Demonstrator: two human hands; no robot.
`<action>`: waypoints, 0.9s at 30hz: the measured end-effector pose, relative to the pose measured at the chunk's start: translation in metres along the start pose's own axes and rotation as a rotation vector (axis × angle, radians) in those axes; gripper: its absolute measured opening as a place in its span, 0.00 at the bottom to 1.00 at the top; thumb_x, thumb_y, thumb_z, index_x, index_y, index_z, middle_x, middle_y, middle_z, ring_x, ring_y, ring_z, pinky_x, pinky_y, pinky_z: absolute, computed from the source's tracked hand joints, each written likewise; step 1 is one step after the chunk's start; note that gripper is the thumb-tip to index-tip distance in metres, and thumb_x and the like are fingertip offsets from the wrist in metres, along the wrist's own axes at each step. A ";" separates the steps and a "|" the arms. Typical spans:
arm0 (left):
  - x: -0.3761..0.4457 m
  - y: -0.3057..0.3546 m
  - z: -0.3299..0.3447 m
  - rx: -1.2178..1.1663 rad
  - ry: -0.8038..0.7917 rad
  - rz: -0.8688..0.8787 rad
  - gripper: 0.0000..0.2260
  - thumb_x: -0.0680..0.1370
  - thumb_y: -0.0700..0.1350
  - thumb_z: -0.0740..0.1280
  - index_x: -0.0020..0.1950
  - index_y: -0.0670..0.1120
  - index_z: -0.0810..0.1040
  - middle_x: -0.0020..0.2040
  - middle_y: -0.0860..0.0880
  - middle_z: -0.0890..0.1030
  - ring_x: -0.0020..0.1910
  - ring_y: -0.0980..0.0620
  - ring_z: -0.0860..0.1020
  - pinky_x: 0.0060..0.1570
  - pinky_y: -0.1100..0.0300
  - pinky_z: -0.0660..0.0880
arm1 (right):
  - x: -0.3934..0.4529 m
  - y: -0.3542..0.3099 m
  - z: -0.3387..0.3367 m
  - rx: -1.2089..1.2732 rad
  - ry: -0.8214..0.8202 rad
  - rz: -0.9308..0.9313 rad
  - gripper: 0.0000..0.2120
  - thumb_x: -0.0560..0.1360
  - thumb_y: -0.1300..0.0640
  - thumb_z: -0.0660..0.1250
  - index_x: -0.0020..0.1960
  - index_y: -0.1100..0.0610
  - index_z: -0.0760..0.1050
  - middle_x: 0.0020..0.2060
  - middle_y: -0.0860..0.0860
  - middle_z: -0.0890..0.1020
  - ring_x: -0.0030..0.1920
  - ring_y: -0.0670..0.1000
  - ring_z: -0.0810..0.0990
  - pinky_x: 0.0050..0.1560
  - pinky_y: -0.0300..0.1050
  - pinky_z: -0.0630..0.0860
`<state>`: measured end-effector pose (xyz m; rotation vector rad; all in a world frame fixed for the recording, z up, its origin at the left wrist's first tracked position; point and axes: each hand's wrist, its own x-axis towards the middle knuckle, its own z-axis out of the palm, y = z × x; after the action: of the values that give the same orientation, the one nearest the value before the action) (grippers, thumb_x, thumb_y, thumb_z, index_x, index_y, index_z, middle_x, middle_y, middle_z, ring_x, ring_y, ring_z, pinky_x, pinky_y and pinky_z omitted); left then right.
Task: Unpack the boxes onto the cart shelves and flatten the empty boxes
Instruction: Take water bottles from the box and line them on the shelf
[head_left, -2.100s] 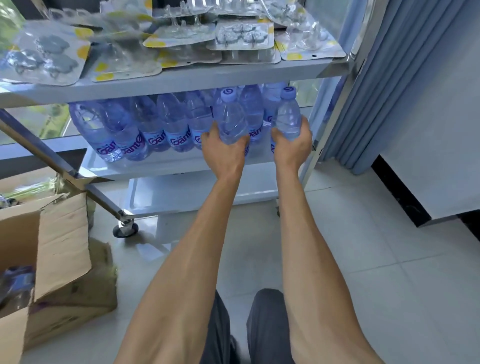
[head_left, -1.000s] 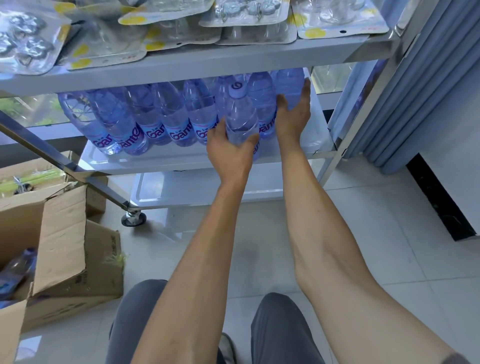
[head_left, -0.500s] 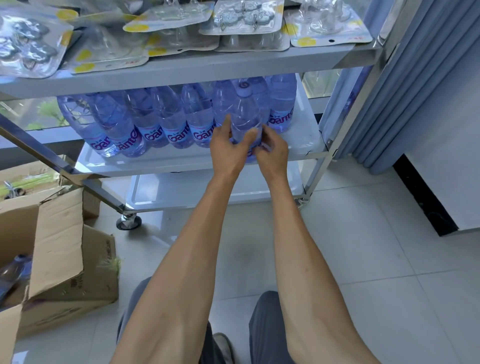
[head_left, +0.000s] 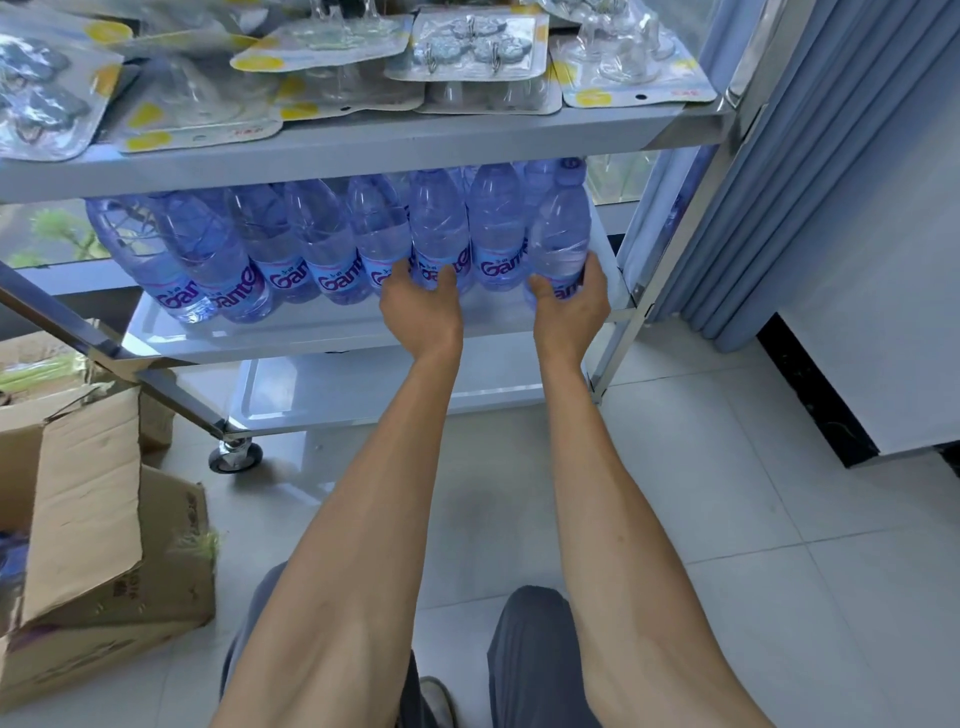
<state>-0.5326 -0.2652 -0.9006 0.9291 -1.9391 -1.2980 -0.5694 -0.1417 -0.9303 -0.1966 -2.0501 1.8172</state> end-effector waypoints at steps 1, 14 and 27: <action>0.001 -0.001 0.003 0.008 0.006 -0.006 0.15 0.73 0.48 0.75 0.57 0.44 0.81 0.54 0.48 0.84 0.53 0.47 0.80 0.47 0.63 0.69 | 0.005 0.001 0.000 -0.010 0.007 -0.001 0.21 0.67 0.61 0.78 0.58 0.56 0.76 0.52 0.51 0.81 0.51 0.48 0.80 0.55 0.47 0.80; 0.006 -0.012 0.046 0.085 0.113 0.009 0.27 0.72 0.49 0.77 0.68 0.43 0.73 0.62 0.45 0.78 0.60 0.45 0.77 0.55 0.54 0.72 | 0.014 0.011 0.015 0.014 0.039 -0.058 0.26 0.67 0.59 0.78 0.63 0.59 0.75 0.55 0.52 0.82 0.55 0.49 0.80 0.57 0.49 0.78; 0.004 -0.018 0.049 0.156 0.129 0.080 0.26 0.76 0.49 0.73 0.70 0.42 0.70 0.65 0.42 0.76 0.61 0.42 0.76 0.55 0.52 0.73 | 0.035 0.017 0.029 0.045 0.088 -0.069 0.30 0.71 0.62 0.76 0.70 0.65 0.71 0.62 0.57 0.80 0.61 0.54 0.80 0.61 0.43 0.77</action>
<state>-0.5700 -0.2483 -0.9335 0.9749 -1.9761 -1.0281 -0.6145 -0.1537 -0.9422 -0.1874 -1.9312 1.7792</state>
